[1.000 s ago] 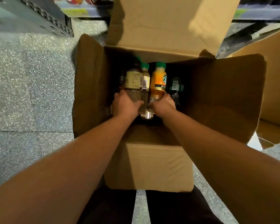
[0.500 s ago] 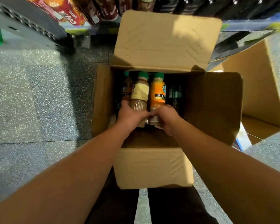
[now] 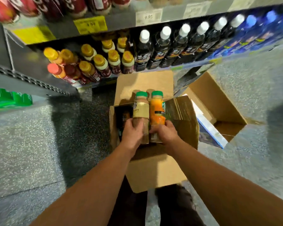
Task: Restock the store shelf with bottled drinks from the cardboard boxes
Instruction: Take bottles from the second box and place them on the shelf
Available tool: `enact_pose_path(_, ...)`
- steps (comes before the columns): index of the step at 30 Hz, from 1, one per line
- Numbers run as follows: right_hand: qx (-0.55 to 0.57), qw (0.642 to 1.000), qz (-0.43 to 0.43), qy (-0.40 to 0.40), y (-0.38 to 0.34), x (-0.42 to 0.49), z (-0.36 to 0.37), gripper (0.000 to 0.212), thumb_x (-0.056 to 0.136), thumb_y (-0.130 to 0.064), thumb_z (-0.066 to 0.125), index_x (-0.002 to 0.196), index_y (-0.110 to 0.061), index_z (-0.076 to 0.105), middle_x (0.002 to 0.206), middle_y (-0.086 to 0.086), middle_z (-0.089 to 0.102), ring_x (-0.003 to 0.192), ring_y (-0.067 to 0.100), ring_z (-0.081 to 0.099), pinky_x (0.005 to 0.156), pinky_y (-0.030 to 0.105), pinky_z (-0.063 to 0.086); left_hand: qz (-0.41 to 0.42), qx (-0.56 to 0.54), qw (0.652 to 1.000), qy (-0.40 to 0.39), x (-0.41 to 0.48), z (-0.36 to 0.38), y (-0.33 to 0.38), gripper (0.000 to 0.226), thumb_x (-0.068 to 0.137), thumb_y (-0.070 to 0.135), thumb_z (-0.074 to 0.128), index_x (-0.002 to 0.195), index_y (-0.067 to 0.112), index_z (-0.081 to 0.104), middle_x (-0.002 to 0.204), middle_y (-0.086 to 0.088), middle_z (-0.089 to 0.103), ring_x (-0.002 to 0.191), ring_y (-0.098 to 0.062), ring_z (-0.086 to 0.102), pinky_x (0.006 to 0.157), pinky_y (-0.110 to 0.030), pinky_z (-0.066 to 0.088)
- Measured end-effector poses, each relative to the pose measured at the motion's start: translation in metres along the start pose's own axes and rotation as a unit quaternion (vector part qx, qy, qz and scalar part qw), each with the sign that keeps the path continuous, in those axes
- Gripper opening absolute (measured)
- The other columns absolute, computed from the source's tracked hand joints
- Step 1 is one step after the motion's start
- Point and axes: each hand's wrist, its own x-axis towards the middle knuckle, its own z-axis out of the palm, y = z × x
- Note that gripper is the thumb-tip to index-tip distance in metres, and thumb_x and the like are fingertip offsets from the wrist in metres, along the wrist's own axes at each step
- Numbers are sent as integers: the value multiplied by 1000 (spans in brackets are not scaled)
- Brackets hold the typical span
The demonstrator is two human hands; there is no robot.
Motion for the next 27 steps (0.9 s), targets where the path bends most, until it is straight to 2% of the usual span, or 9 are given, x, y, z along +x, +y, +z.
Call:
enact_pose_path(4, 16, 997, -74, 0, -17, -32, -12, 53, 65, 8, 68, 109, -16, 51, 98, 6, 62, 88, 23, 60, 73, 35, 52, 41, -41, 998, 6, -28, 0, 20, 49, 89, 38, 61, 133, 25, 41, 111, 4, 54, 89, -10, 55, 60, -23, 43)
enact_pose_path(8, -6, 992, -120, -26, -28, -71, -31, 47, 63, 8, 68, 107, -9, 63, 105, 13, 69, 89, 26, 64, 77, 33, 51, 77, -107, 991, -15, -69, 7, 35, 27, 88, 27, 65, 113, 19, 62, 98, -1, 69, 82, -14, 65, 59, -24, 50)
enact_pose_path(11, -22, 987, -153, -34, -30, -107, -54, 49, 63, 8, 69, 107, -13, 62, 102, 7, 69, 90, 23, 64, 74, 26, 54, 76, -137, 988, -16, -110, 12, 44, 9, 86, 29, 67, 93, 33, 63, 82, 14, 70, 70, -2, 65, 51, -20, 48)
enact_pose_path(14, -45, 978, -200, -48, -30, -147, -78, 56, 64, 7, 72, 114, -10, 57, 107, 10, 68, 97, 25, 65, 84, 33, 54, 116, -152, 981, -19, -153, 21, 51, 23, 85, 27, 67, 106, 34, 61, 102, 8, 70, 92, -12, 65, 76, -32, 53)
enact_pose_path(16, -69, 969, -229, -66, -34, -175, -95, 52, 68, 2, 73, 114, -12, 53, 101, 8, 66, 84, 13, 68, 68, 24, 55, 149, -159, 976, -16, -183, 27, 59, 34, 85, 21, 66, 117, 28, 58, 111, 0, 67, 98, -21, 62, 82, -37, 49)
enact_pose_path(19, -47, 960, -266, -70, -45, -215, -118, 31, 75, -4, 69, 98, -19, 54, 74, -6, 66, 54, 3, 61, 36, 10, 39, 185, -175, 967, -2, -225, 34, 77, 31, 85, 13, 62, 111, 26, 55, 109, -5, 65, 96, -25, 61, 83, -41, 49)
enact_pose_path(21, -26, 956, -284, -71, -54, -242, -129, 26, 77, -5, 65, 101, -14, 59, 75, -2, 70, 60, 8, 67, 47, 13, 46, 220, -185, 958, -15, -254, 38, 92, 29, 84, 8, 62, 109, 21, 57, 105, -9, 67, 92, -27, 64, 82, -42, 52)
enact_pose_path(24, -7, 948, -313, -54, -67, -282, -143, 30, 73, -7, 68, 101, -13, 60, 91, 7, 69, 81, 23, 66, 76, 37, 55, 268, -192, 944, -28, -296, 39, 111, 29, 79, 8, 70, 101, 22, 57, 102, -8, 67, 87, -25, 64, 74, -39, 53)
enact_pose_path(27, -4, 933, -357, -44, -79, -323, -157, 30, 70, -9, 73, 96, -17, 61, 92, 6, 70, 84, 22, 66, 76, 38, 55, 294, -185, 937, -40, -338, 36, 126, 31, 77, 15, 73, 99, 28, 56, 103, -3, 68, 97, -24, 64, 89, -48, 50)
